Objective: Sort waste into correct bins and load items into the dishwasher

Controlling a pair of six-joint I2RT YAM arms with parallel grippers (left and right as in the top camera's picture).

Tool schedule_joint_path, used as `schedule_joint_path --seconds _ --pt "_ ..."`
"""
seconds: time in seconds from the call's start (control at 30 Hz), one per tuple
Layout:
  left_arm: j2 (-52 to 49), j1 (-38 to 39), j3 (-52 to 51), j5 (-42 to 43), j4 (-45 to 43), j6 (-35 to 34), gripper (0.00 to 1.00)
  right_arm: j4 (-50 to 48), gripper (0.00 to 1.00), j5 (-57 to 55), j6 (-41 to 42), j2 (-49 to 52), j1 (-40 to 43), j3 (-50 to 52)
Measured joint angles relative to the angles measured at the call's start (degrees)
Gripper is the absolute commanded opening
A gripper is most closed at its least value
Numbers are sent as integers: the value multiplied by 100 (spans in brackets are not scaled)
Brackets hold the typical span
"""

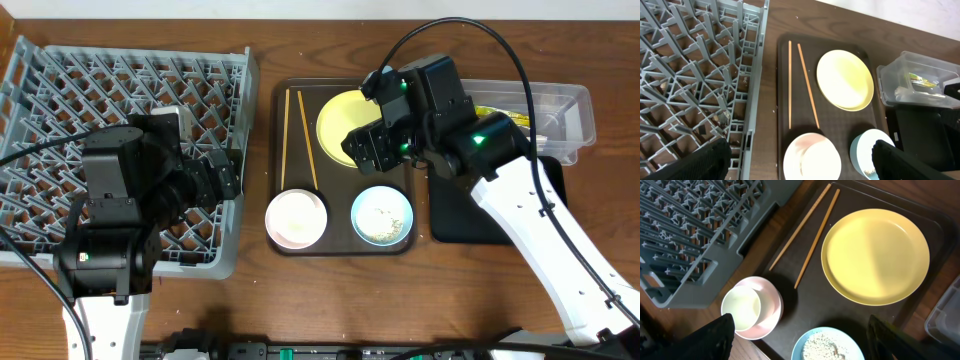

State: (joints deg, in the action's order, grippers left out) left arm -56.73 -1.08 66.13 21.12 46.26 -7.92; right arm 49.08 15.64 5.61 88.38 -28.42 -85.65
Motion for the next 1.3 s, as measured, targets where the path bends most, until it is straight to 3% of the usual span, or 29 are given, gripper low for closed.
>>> schedule_joint_path --seconds 0.3,0.4,0.8,1.13,1.3 --pt "0 0 0 0 0 -2 93 0 88 -22 -2 0 0 11" --pt "-2 0 0 0 0 -2 93 2 99 -63 7 0 0 13" --pt "0 0 0 24 2 -17 93 37 99 -319 15 0 0 22" --pt "0 0 2 813 -730 -175 93 339 99 -730 409 0 365 28" --pt "-179 144 26 885 -431 -240 93 372 99 -796 452 0 610 28"
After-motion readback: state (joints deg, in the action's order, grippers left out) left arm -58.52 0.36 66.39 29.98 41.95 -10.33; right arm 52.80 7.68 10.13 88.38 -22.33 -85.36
